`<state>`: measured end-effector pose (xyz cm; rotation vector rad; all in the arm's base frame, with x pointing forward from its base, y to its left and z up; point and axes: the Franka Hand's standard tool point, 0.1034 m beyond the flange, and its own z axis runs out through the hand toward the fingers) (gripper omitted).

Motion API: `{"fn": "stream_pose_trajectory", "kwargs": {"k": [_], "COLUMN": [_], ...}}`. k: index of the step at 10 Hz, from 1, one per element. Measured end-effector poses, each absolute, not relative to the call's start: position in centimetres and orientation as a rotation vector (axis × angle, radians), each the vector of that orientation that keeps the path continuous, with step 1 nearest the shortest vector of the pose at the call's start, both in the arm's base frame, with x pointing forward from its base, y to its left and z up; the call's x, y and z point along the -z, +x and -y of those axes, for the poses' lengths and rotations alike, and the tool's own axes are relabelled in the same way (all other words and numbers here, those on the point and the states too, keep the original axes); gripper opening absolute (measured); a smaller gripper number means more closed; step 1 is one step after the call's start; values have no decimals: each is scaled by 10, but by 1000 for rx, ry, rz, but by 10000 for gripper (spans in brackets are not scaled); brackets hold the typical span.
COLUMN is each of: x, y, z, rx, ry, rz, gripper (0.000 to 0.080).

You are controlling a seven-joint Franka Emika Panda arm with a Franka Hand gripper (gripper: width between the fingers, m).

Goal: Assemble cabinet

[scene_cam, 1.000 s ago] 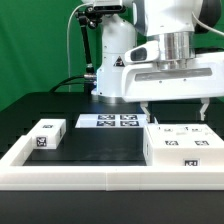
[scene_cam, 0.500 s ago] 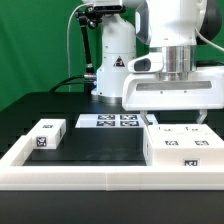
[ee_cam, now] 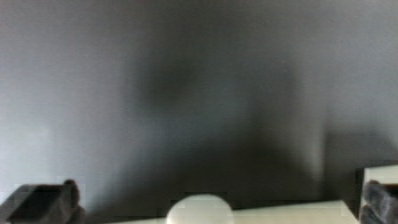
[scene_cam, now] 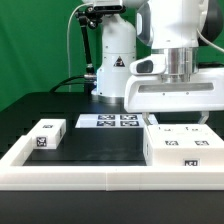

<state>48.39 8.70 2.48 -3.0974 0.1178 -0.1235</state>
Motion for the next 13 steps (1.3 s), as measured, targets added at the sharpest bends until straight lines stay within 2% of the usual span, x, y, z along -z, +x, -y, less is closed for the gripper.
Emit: {"fn": "stream_pose_trajectory", "kwargs": {"k": [2, 13], "x": [-12, -5], "y": [486, 482], "z": [-86, -88], "rx": [131, 178], "ry": [-3105, -3106], "rz": [-82, -60], "gripper": [796, 796]}}
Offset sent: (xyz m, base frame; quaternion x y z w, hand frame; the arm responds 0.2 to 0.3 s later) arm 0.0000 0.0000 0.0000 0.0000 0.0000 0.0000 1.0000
